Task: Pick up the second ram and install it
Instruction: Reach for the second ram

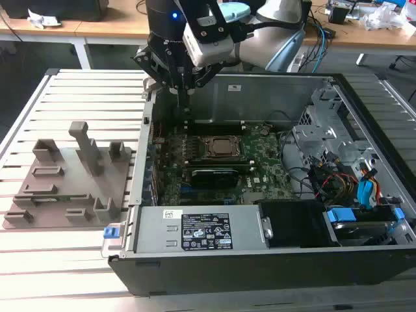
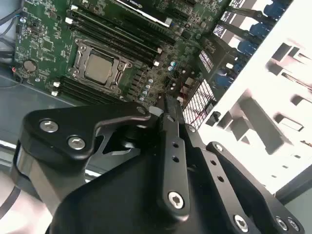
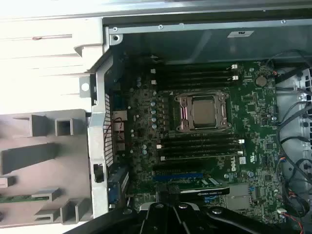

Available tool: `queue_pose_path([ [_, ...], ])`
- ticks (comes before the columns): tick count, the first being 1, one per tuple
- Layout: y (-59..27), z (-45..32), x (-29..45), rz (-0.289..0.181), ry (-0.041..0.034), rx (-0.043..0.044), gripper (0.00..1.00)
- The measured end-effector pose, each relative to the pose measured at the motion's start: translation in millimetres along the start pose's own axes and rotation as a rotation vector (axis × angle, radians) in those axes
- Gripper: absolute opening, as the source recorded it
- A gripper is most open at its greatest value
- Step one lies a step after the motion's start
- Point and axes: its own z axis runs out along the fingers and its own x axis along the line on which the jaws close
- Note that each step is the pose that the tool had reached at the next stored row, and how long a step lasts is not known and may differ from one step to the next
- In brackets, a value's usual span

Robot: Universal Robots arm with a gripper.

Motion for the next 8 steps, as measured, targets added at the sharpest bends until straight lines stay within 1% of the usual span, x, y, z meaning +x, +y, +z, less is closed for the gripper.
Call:
queue_pose_path([
  [1, -0.2, -0.1, 2.6, 0.000, 0.0000, 0.0000, 0.11],
  [3, -1.0, -0.4, 13.2, 0.000, 0.0000, 0.0000, 0.11],
  [4, -1.3, -0.4, 16.8, 0.000, -0.0001, -0.0001, 0.11],
  [6, -1.6, -0.5, 21.5, 0.000, -0.0001, 0.0000, 0.11],
  [7, -1.9, -0.6, 25.8, 0.000, -0.0001, 0.0001, 0.11],
  [8, -2.1, -0.6, 28.4, 0.000, -0.0001, 0.0000, 0.11],
])
